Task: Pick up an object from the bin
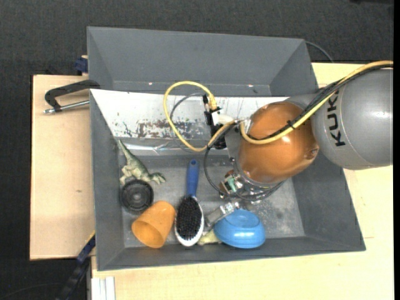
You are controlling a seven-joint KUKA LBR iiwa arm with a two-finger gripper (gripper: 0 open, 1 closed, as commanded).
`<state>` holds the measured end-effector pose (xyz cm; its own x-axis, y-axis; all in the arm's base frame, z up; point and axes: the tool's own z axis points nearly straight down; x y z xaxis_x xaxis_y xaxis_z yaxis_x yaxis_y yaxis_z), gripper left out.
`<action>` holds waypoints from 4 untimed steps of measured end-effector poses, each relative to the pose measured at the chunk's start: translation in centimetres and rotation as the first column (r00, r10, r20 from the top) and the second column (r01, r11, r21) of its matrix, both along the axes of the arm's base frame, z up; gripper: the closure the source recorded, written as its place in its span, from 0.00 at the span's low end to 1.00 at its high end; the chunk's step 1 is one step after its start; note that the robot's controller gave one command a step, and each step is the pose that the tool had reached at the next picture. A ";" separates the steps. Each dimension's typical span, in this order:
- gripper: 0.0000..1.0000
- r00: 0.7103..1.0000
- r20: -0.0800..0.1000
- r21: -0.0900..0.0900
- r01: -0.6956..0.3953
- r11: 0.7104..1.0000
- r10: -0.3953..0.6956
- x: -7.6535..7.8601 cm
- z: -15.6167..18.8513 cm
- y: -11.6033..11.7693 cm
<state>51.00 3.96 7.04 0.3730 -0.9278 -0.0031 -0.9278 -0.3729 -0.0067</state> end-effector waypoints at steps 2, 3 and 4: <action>0.00 0.944 -0.005 -0.005 0.331 0.944 -0.331 -1.6 0.3 -4.5; 0.00 0.999 0.002 -0.004 -0.043 0.999 0.043 2.7 2.0 -9.0; 0.00 0.918 -0.002 -0.004 -0.396 0.918 0.396 1.1 1.9 -10.2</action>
Offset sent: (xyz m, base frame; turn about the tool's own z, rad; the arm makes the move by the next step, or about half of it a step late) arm -0.0189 -0.0104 -0.0004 0.0805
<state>52.11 -6.29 8.91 0.7098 -0.7044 -0.0002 -0.7044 -0.7098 -0.0034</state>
